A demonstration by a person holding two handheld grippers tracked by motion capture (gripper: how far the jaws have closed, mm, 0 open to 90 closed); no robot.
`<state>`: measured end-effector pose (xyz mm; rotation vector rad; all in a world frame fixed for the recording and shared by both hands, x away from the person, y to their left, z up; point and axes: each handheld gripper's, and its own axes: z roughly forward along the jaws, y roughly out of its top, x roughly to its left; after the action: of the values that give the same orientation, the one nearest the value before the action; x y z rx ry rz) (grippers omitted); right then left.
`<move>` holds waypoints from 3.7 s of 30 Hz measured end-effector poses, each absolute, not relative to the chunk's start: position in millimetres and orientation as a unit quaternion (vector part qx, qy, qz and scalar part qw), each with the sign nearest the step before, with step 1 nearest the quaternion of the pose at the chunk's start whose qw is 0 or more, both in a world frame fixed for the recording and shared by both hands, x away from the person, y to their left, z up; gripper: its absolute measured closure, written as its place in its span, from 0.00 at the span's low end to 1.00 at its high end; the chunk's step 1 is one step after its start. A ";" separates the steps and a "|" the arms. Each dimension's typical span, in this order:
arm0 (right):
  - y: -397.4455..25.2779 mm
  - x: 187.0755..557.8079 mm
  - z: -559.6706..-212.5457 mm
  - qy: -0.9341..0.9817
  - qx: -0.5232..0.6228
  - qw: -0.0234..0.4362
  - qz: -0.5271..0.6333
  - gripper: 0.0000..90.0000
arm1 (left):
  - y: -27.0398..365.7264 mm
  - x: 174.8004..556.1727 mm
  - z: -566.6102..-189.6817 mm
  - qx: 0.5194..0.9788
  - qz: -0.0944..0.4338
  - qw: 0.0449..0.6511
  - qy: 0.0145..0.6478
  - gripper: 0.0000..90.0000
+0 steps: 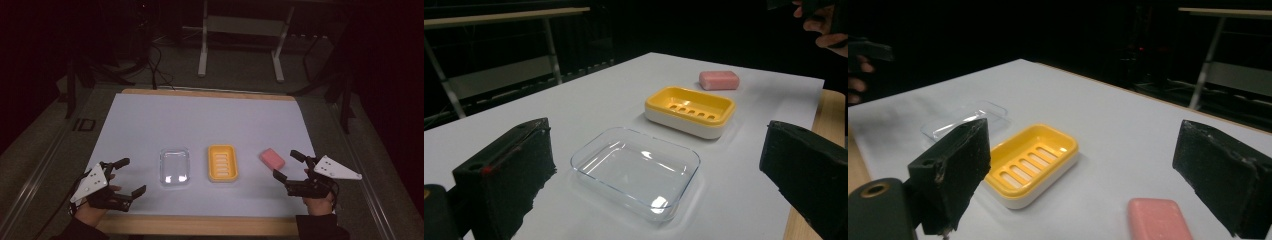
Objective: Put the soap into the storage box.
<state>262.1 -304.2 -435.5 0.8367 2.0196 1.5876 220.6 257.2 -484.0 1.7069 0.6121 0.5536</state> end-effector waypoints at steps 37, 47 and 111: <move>-287.5 292.2 -454.4 0.957 0.191 0.010 0.217 0.12 | 257.2 222.6 -487.9 0.743 0.231 0.570 0.263 0.01; -285.6 298.8 -447.3 0.973 0.195 -0.030 0.121 0.12 | 257.0 222.5 -488.1 0.744 0.231 0.570 0.262 0.01; -300.6 339.4 -454.8 0.890 0.447 0.018 0.090 0.16 | 234.1 250.1 -483.2 0.772 0.217 0.540 0.254 0.01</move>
<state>339.4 -300.6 -454.8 1.3882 2.7636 0.2797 250.1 234.1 -483.2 1.8358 0.6039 0.5154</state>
